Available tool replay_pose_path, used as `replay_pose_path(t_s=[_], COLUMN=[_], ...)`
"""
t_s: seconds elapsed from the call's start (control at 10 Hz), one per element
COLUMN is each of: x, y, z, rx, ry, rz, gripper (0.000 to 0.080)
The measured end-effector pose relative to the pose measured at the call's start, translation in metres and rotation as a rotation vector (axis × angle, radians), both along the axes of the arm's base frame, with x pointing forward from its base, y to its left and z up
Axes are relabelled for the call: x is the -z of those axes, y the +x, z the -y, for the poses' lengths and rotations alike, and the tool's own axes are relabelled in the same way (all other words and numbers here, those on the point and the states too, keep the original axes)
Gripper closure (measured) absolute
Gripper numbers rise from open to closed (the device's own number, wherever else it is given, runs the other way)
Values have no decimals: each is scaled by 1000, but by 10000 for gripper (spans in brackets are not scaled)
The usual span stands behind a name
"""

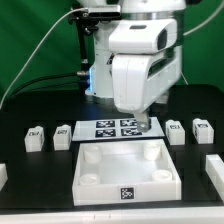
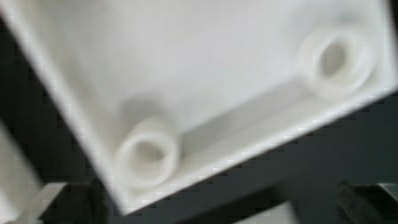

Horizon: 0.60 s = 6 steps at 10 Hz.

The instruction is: Assemble one leg

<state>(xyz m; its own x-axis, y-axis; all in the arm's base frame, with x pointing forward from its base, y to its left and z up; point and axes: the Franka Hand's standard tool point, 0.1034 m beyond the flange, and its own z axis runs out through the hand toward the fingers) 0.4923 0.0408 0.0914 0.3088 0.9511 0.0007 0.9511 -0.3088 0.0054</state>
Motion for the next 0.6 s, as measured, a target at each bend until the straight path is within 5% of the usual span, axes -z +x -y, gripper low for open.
replay_pose_path(t_s=[0.2, 0.6], x=[22, 67], y=[-31, -53], z=[20, 42], rx=[-278, -370], ry=[6, 31], rz=[2, -28], gripper=[150, 150])
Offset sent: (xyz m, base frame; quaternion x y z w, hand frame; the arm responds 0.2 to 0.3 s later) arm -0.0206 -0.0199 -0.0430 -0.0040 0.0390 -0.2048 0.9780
